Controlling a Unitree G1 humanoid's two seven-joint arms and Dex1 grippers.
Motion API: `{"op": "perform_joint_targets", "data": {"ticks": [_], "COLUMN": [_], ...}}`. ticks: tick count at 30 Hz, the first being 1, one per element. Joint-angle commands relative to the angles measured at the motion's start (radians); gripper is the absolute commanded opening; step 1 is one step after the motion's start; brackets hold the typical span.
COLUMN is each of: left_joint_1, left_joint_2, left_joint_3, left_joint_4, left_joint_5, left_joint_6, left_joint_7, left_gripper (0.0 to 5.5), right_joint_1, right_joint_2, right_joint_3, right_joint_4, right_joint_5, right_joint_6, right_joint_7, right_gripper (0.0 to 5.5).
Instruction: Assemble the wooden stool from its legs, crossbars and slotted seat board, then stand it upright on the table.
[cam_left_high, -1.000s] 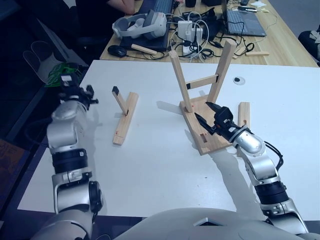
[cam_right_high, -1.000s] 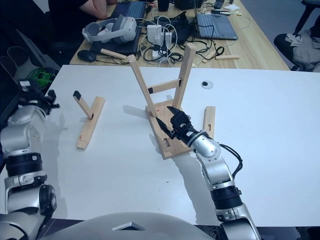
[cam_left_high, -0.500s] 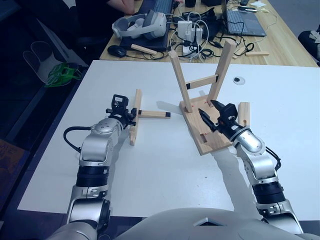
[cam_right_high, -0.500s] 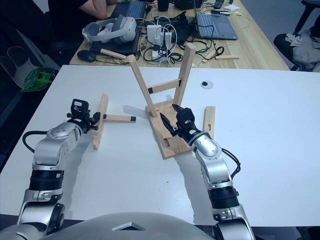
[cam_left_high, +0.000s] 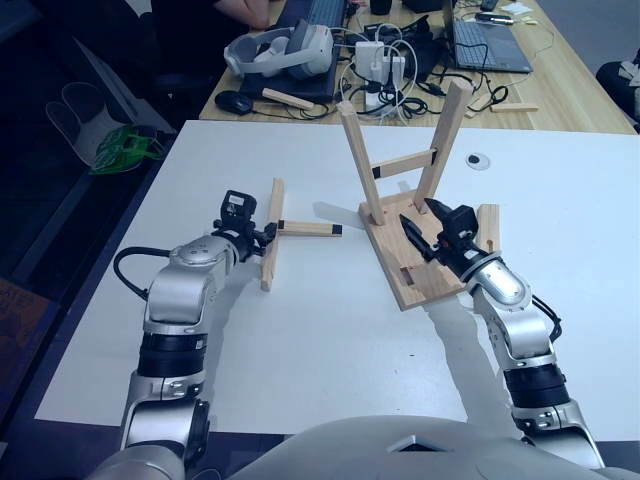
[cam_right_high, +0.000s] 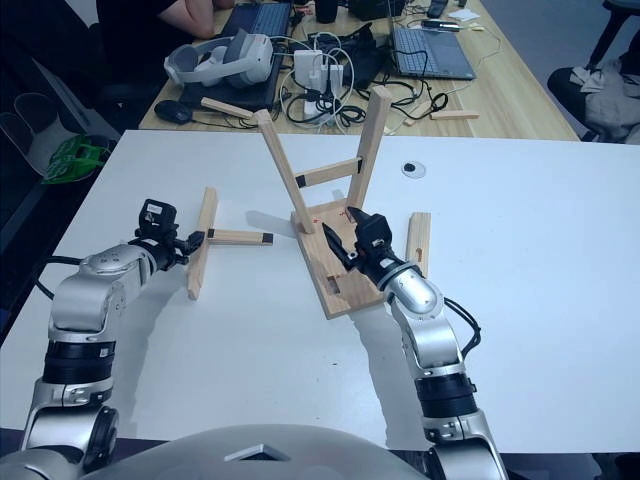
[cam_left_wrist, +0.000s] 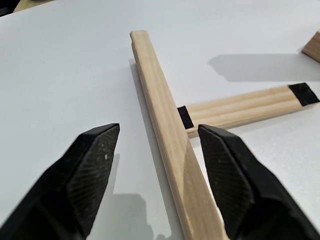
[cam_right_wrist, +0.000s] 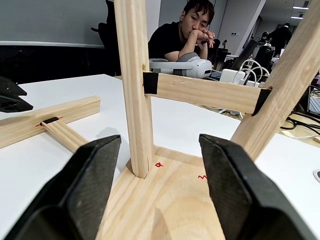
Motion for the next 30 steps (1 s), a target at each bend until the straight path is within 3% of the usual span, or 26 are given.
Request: {"op": "perform_joint_targets", "data": {"ticks": [1, 5, 9, 30], "left_joint_1": [0.028, 0.052, 0.053, 0.037], "left_joint_2": [0.018, 0.017, 0.012, -0.021], "left_joint_3": [-0.025, -0.054, -0.062, 0.014], "left_joint_4": [-0.015, -0.003, 0.011, 0.056], "left_joint_5": [0.007, 0.012, 0.006, -0.020], "left_joint_6": [0.040, 0.045, 0.044, 0.024], "left_joint_7": [-0.013, -0.022, -0.032, -0.019], "left_gripper": [3.47, 4.08, 4.14, 1.08], "right_joint_1": [0.009, 0.005, 0.005, -0.006], "right_joint_2": [0.005, 0.007, 0.009, 0.032], "right_joint_3": [-0.009, -0.008, -0.007, -0.052], "right_joint_4": [-0.016, -0.016, -0.017, -0.019], "right_joint_5": [0.009, 0.011, 0.011, 0.060], "right_joint_6": [0.016, 0.016, 0.018, 0.029], "right_joint_7": [-0.008, -0.011, -0.013, -0.042], "right_gripper": [2.90, 2.90, 2.90, 2.90]}}
